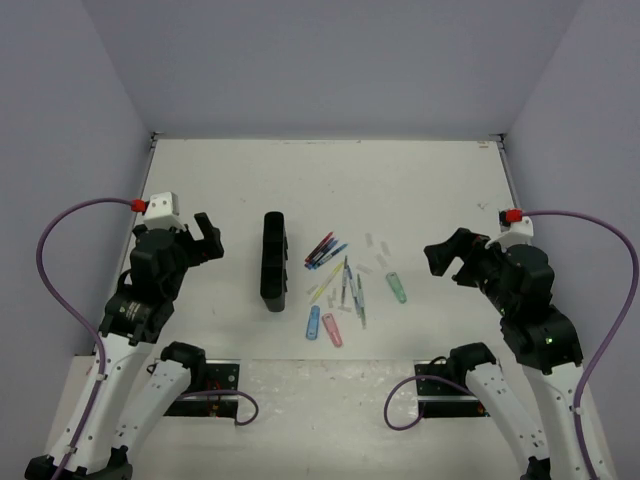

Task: Sort the stationery into containers
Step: Pick up the pen from the center of the board.

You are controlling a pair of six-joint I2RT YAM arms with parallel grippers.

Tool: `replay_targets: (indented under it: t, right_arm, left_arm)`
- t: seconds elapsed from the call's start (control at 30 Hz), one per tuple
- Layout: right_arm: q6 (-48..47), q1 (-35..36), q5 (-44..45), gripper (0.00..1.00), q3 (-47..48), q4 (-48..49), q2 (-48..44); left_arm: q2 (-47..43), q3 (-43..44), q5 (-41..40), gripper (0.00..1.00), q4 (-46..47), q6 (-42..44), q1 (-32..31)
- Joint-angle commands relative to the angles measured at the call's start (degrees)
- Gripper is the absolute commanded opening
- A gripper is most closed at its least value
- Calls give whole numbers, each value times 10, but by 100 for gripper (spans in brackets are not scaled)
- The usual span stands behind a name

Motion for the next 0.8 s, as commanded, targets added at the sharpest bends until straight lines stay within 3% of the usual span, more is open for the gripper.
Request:
replay_targets:
  t: [0.0, 0.1, 0.2, 0.3, 0.4, 0.47, 0.57, 0.7, 0.77]
  right_arm:
    - [8, 1, 3, 99, 6, 15, 12]
    - [2, 1, -38, 99, 1, 32, 21]
    - [-10, 1, -152, 99, -21, 77, 24]
    - [2, 2, -174, 99, -35, 101, 50]
    - [12, 31, -123, 99, -36, 97, 97]
    - [27, 109, -19, 99, -30, 80, 148]
    - [64, 206, 70, 98, -23, 62, 247]
    - [109, 289, 111, 83, -39, 90, 361]
    - [131, 324, 147, 67, -31, 91, 422]
  left_arm:
    - [4, -7, 3, 100, 25, 2, -2]
    - [12, -6, 3, 100, 24, 3, -2]
    - [14, -6, 1, 100, 23, 1, -2]
    - [17, -6, 0, 100, 23, 1, -2]
    - [22, -6, 3, 100, 24, 1, -1]
    - [29, -5, 5, 100, 25, 1, -1]
    - [37, -5, 8, 100, 23, 2, -2]
    - [35, -7, 10, 100, 25, 1, -1]
    - [37, -7, 15, 100, 26, 1, -2]
